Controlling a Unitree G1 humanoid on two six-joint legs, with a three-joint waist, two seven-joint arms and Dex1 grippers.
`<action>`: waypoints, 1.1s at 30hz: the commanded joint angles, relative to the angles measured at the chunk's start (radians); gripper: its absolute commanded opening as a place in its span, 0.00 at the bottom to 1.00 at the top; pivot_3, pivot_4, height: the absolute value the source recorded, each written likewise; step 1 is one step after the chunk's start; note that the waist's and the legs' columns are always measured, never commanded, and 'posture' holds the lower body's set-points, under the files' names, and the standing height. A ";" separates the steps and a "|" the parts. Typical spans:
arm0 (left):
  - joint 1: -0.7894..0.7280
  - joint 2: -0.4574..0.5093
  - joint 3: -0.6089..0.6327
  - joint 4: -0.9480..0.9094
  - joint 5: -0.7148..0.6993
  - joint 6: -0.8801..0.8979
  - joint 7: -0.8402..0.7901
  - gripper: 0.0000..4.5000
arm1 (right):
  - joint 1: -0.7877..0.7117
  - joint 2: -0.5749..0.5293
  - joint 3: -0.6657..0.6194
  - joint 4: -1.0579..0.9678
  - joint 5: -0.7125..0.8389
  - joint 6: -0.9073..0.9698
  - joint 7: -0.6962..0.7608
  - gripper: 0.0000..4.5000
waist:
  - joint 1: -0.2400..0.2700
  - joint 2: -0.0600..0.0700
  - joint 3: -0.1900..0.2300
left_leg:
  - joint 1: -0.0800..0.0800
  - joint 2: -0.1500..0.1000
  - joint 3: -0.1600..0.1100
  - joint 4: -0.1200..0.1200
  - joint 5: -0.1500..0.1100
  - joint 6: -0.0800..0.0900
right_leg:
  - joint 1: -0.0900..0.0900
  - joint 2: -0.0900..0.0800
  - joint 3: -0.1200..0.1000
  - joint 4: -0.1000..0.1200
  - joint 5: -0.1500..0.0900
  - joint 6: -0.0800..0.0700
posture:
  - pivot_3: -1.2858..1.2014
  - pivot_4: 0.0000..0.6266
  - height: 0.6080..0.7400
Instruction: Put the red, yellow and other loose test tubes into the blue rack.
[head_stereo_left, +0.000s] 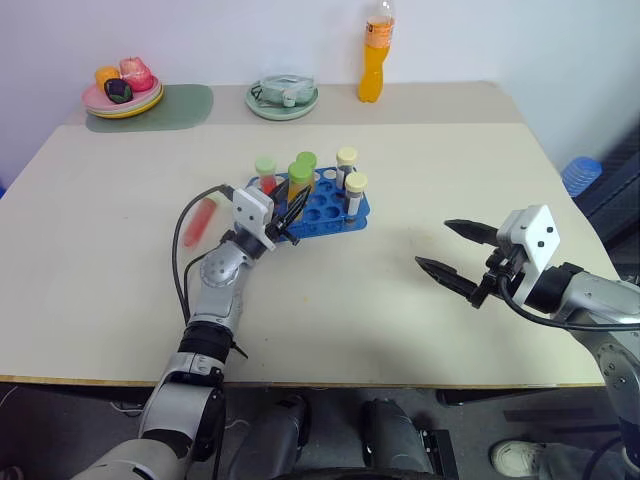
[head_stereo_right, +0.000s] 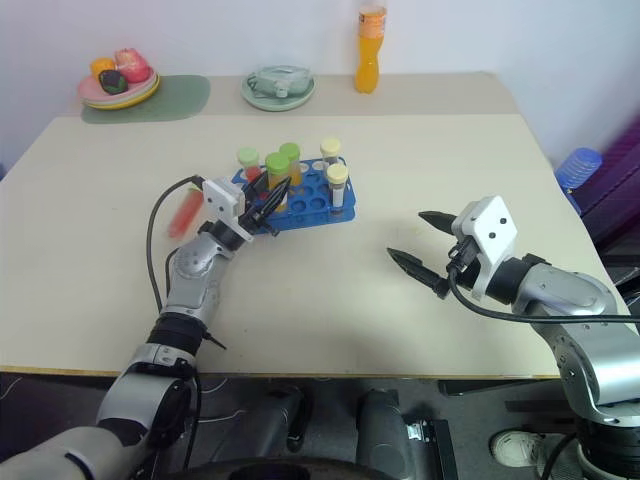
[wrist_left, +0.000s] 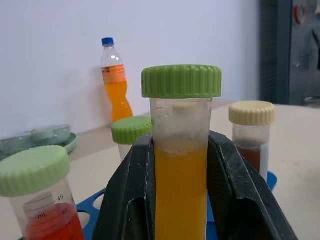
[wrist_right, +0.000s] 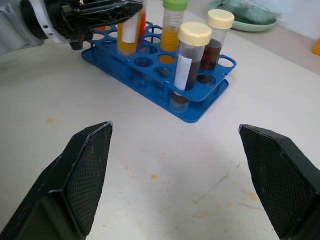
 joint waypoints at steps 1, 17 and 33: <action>-0.010 -0.033 -0.016 -0.032 -0.025 -0.012 -0.050 0.17 | -0.018 -0.016 -0.021 -0.042 0.015 -0.002 -0.005 0.93 | 0.012 0.000 0.000 | 0.000 0.000 0.000 0.000 0.000 0.000 | 0.000 0.000 0.000 0.000 0.000 0.000 | 0.52 0.24 1.00; -0.048 -0.048 0.032 -0.132 -0.087 0.048 -0.074 0.17 | -0.018 -0.006 -0.009 -0.032 0.008 -0.013 -0.008 0.93 | 0.011 0.000 0.000 | 0.000 0.000 0.000 0.000 -0.001 0.001 | 0.002 0.001 0.000 -0.004 0.001 0.002 | 0.52 0.24 1.00; -0.018 -0.063 -0.023 -0.046 0.043 0.050 -0.019 0.17 | 0.005 0.001 -0.014 -0.037 0.010 -0.018 -0.010 0.93 | 0.011 0.000 0.000 | 0.000 0.000 0.000 0.000 -0.001 0.001 | 0.002 0.001 0.000 -0.004 0.001 0.002 | 0.52 0.24 1.00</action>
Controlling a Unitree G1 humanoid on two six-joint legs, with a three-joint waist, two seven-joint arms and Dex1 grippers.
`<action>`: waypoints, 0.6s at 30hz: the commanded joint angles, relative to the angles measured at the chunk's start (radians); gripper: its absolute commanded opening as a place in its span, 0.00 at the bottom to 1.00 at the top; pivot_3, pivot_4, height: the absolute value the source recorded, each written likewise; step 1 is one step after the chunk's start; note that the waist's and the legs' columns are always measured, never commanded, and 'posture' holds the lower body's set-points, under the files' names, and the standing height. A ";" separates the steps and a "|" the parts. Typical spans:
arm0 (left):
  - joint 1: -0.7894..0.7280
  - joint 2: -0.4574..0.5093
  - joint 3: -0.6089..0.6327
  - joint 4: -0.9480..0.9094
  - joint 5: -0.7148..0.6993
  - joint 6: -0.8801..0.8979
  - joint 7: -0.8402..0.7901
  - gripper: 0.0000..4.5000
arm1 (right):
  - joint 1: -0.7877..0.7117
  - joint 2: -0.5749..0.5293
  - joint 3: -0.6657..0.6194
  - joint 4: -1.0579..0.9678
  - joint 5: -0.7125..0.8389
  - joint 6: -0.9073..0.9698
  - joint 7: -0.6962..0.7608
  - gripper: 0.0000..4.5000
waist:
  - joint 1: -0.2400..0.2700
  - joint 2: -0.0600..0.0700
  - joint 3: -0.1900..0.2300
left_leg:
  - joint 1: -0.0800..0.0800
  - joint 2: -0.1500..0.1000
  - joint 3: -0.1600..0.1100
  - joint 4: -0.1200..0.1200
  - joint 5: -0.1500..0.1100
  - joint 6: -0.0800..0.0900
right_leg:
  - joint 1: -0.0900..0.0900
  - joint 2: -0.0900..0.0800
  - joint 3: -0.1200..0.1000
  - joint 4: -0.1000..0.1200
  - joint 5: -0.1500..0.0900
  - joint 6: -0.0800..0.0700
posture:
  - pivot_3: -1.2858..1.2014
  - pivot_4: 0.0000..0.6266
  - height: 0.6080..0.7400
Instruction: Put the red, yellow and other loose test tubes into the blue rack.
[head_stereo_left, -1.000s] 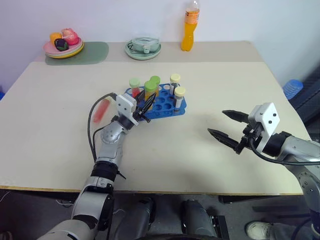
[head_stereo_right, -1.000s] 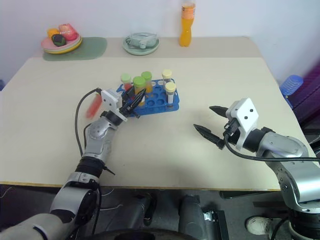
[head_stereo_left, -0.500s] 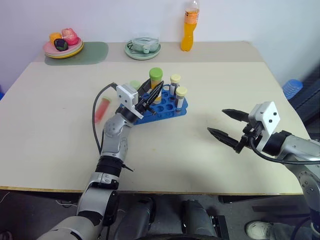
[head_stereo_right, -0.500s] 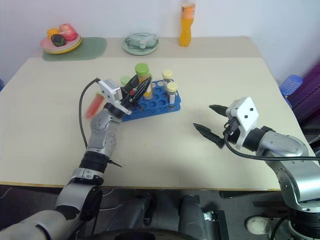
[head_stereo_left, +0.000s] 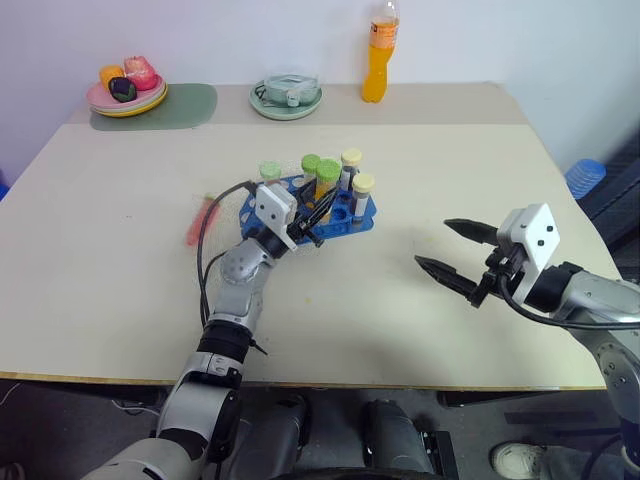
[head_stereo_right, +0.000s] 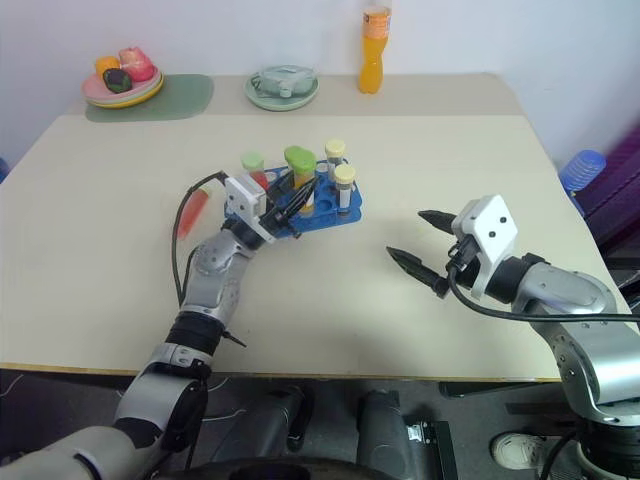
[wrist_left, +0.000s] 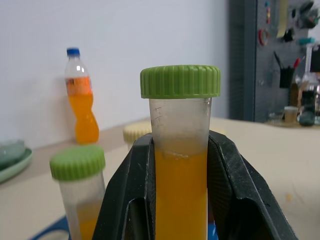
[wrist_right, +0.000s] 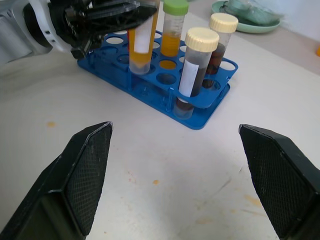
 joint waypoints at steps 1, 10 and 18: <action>-0.009 0.007 0.002 0.005 0.020 -0.010 0.022 0.17 | 0.006 0.001 -0.016 -0.038 0.006 -0.018 -0.006 0.93 | 0.000 0.000 0.000 | 0.000 0.000 0.000 0.000 0.000 0.000 | 0.000 0.000 0.000 0.000 0.000 0.000 | 0.52 0.24 1.00; -0.040 0.018 0.000 0.071 0.057 -0.013 0.070 0.17 | 0.021 0.005 -0.016 -0.048 0.010 -0.020 -0.016 0.93 | 0.001 0.000 0.000 | 0.001 0.000 0.000 0.000 0.000 0.000 | 0.002 0.000 0.000 0.000 0.000 0.000 | 0.52 0.24 1.00; -0.042 0.004 -0.024 0.067 0.053 -0.026 0.028 0.17 | 0.022 0.011 -0.013 -0.053 0.011 -0.022 -0.022 0.93 | 0.000 0.000 0.000 | 0.002 0.000 0.000 0.000 0.000 0.000 | 0.002 0.000 0.000 0.000 0.000 0.000 | 0.52 0.24 1.00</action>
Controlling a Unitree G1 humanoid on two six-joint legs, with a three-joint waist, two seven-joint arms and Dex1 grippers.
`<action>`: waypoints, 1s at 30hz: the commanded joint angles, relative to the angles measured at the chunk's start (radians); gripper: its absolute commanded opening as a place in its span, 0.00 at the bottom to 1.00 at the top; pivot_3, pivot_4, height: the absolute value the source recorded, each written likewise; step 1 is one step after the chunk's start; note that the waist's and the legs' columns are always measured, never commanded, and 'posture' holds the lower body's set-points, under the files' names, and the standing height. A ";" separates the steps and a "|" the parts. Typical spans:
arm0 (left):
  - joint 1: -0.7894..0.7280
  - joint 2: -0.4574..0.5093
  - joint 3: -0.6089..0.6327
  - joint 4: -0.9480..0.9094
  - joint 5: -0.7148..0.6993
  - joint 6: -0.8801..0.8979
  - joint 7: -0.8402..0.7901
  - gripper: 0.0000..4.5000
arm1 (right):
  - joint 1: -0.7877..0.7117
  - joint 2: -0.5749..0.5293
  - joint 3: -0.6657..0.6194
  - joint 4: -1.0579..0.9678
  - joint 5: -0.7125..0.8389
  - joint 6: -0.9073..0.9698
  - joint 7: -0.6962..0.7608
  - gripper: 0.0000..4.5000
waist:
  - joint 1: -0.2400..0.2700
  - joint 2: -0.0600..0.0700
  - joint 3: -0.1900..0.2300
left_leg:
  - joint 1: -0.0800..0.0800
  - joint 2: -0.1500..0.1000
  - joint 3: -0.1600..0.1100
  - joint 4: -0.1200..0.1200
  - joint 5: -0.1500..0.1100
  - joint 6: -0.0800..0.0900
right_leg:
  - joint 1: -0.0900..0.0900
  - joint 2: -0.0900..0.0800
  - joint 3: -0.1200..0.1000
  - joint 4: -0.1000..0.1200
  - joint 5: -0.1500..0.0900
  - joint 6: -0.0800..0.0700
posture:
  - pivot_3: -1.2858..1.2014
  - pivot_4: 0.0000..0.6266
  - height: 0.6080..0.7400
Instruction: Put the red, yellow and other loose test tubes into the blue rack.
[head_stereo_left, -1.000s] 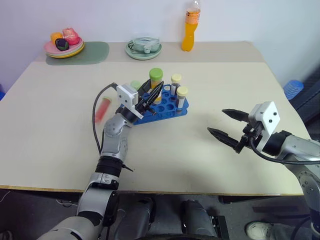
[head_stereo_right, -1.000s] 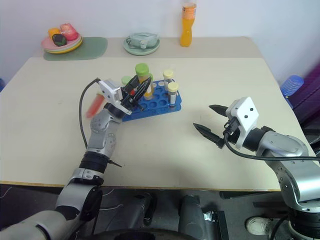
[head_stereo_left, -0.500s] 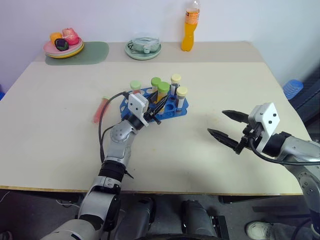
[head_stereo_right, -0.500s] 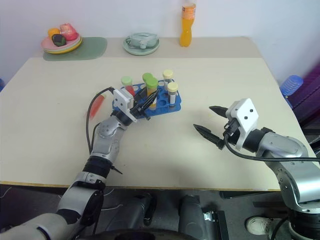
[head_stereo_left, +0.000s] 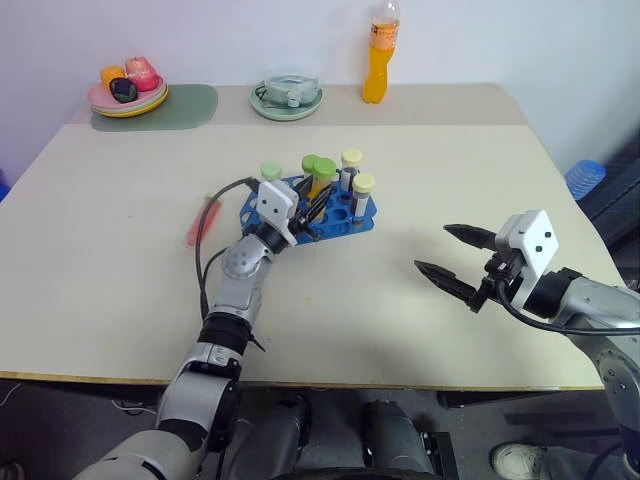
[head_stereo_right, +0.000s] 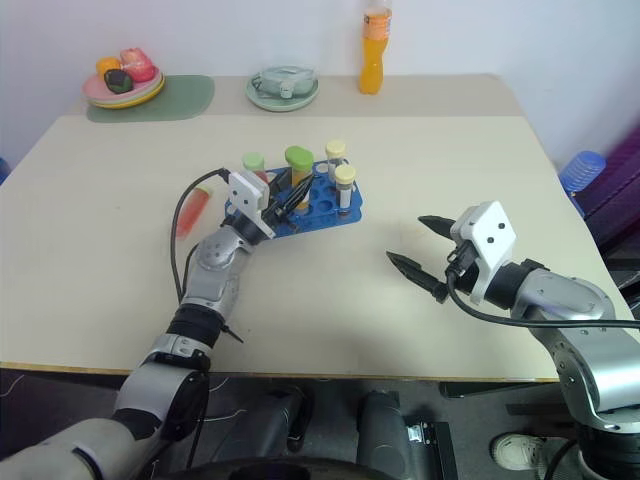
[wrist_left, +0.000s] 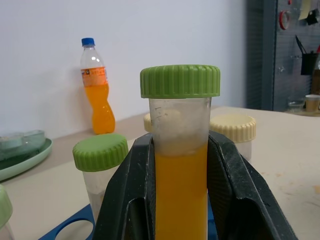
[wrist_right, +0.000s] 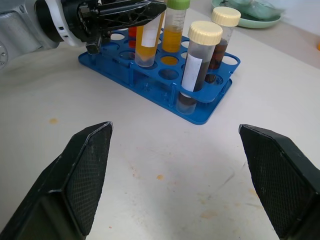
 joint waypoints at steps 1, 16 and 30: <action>0.016 -0.004 -0.027 -0.027 0.003 0.008 -0.032 0.17 | -0.003 0.007 -0.013 -0.036 0.009 -0.021 -0.006 0.93 | 0.000 0.000 0.000 | 0.000 0.000 0.000 0.000 0.000 0.000 | 0.000 0.000 0.000 0.000 0.000 0.000 | 0.52 0.24 1.00; -0.016 -0.002 -0.021 0.071 0.004 -0.021 -0.087 0.17 | -0.006 0.012 -0.007 -0.039 0.010 -0.023 -0.020 0.93 | 0.000 0.000 0.000 | 0.001 0.000 0.000 0.000 0.000 0.000 | 0.001 0.000 0.000 -0.001 0.000 0.000 | 0.52 0.24 1.00; -0.056 0.012 -0.003 0.249 0.016 -0.128 -0.079 0.17 | 0.024 0.021 -0.018 -0.056 0.020 -0.029 -0.012 0.93 | -0.001 0.000 -0.002 | 0.002 0.000 -0.001 0.000 0.000 0.001 | 0.004 0.000 -0.001 -0.002 0.001 0.001 | 0.52 0.24 1.00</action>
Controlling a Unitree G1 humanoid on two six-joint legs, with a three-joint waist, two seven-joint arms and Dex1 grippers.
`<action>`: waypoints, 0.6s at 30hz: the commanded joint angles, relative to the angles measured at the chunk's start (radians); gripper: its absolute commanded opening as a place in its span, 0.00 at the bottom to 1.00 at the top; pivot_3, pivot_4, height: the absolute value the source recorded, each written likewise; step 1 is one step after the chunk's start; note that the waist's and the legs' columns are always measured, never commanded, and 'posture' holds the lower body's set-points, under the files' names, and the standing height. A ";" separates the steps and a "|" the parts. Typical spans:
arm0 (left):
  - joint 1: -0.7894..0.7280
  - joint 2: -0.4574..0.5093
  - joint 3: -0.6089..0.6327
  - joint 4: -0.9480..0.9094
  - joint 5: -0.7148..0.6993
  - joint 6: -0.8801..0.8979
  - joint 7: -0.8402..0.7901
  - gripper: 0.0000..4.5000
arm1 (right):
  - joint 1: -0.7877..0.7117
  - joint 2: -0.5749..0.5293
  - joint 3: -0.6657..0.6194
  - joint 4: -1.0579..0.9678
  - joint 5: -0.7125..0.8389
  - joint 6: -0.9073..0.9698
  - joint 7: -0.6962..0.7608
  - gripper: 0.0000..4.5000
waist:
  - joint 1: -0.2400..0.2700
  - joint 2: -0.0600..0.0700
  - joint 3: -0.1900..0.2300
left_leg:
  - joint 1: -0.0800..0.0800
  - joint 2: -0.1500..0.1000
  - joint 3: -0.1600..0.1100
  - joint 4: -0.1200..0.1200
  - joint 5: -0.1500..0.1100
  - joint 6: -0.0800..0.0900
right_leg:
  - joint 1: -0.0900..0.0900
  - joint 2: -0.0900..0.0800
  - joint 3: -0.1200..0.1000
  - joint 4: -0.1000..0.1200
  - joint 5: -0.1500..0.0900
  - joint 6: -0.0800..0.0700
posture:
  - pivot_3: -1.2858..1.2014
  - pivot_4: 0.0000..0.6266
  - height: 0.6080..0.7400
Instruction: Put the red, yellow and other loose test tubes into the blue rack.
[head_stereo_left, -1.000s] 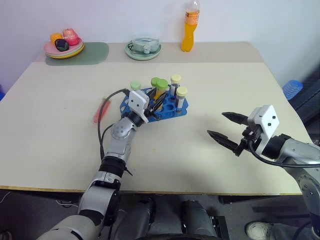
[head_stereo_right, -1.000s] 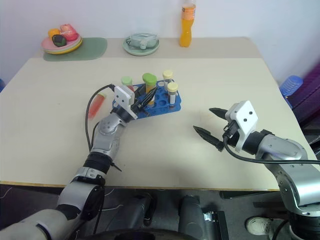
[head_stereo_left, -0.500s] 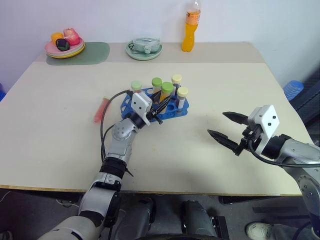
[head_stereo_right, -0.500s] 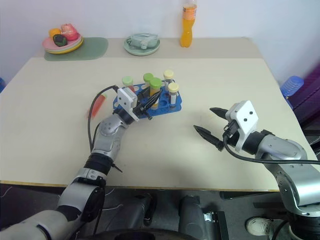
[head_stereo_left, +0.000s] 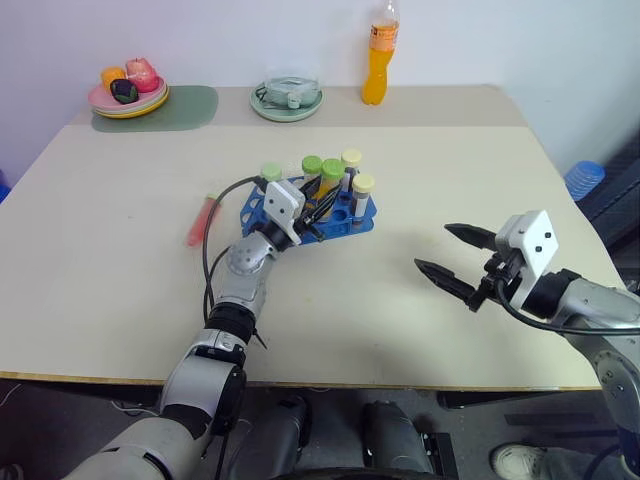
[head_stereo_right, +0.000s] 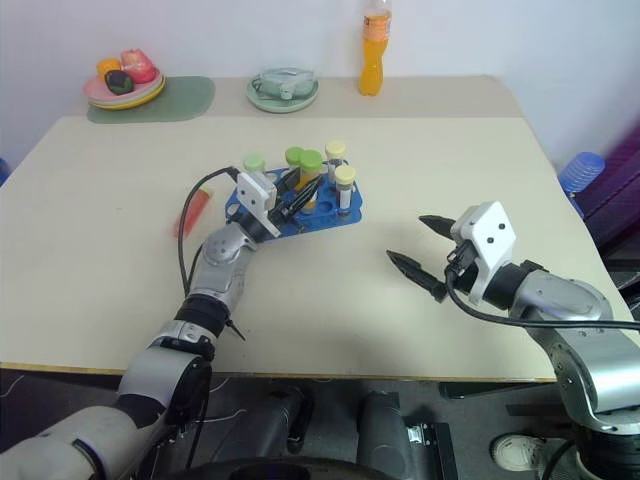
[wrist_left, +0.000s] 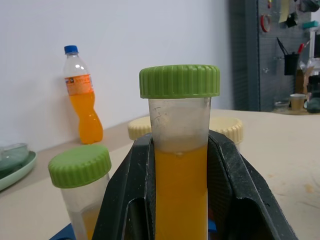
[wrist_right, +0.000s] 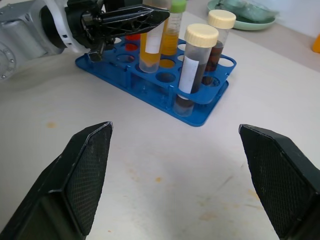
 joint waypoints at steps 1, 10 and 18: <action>0.031 0.013 -0.006 0.049 0.019 0.010 -0.019 0.17 | 0.014 0.004 -0.023 -0.045 0.019 -0.024 0.007 0.93 | 0.001 0.000 0.000 | 0.000 0.000 0.000 0.000 0.000 0.000 | 0.000 0.000 0.000 0.000 0.000 0.000 | 0.52 0.24 1.00; 0.032 0.002 0.001 0.064 0.005 -0.001 -0.052 0.17 | 0.015 0.001 -0.018 -0.038 0.022 -0.034 0.009 0.93 | 0.001 0.000 -0.001 | 0.000 0.000 0.000 0.000 0.000 0.001 | 0.001 0.000 0.000 -0.002 0.001 0.001 | 0.52 0.24 1.00; 0.030 -0.008 0.001 0.078 -0.001 -0.016 -0.093 0.17 | 0.014 0.002 -0.018 -0.041 0.021 -0.033 0.005 0.93 | 0.000 0.000 -0.002 | 0.000 0.000 -0.001 0.000 -0.001 0.001 | 0.000 0.000 0.000 -0.003 0.001 0.001 | 0.52 0.24 1.00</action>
